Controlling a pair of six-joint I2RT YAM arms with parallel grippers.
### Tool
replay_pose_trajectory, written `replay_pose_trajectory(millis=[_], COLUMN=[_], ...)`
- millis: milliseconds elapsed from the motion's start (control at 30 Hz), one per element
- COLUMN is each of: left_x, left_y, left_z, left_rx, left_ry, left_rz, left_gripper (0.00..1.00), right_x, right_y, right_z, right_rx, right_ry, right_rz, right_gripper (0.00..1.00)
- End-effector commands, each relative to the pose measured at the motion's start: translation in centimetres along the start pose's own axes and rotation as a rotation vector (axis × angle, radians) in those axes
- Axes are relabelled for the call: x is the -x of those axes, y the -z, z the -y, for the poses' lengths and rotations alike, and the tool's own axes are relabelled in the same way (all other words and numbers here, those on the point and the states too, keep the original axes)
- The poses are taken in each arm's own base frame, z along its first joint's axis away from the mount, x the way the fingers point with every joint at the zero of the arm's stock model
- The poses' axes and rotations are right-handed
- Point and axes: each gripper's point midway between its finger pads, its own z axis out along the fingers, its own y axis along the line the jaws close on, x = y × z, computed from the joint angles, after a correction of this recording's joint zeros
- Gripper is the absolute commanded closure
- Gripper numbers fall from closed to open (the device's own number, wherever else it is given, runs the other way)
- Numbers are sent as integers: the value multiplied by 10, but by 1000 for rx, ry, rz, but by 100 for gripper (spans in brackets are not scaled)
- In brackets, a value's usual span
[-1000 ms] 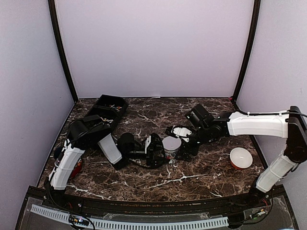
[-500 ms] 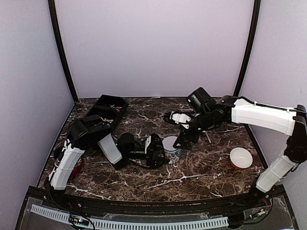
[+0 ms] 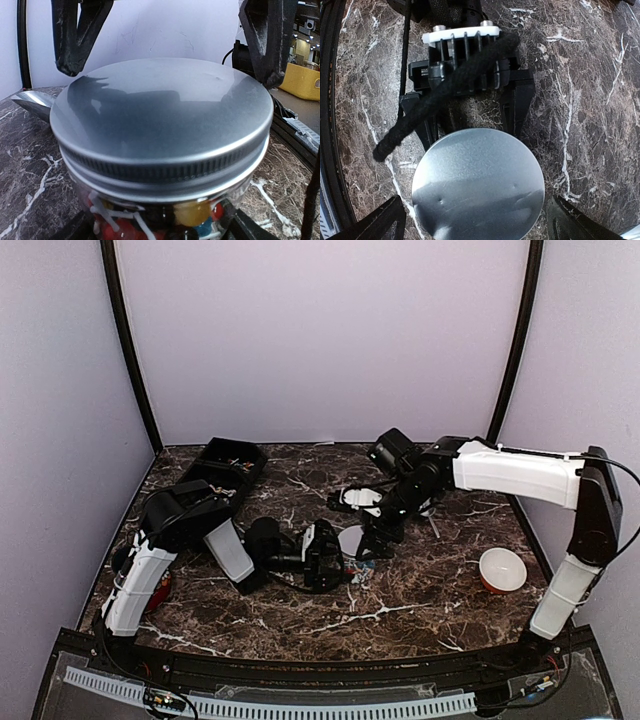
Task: Pack the candies
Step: Rotate the box lid from the packing box.
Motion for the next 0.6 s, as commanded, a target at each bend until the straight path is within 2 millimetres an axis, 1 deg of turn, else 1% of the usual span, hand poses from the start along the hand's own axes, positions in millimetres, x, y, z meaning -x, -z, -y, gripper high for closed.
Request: replay_pose_trajectory(millis=[0,567], left_x=[-48,-48], left_y=[11,11], left_z=[9,8], left_rx=[-17,-17], left_ry=[108,108], left_rz=[-103,-102], left_gripper=[23,23], right_x=[11,15], right_y=[6,-6], right_z=[7,10], right_rx=[-13,8], right_ry=[25,11], right_rz=[25,22], right_gripper=[2,2])
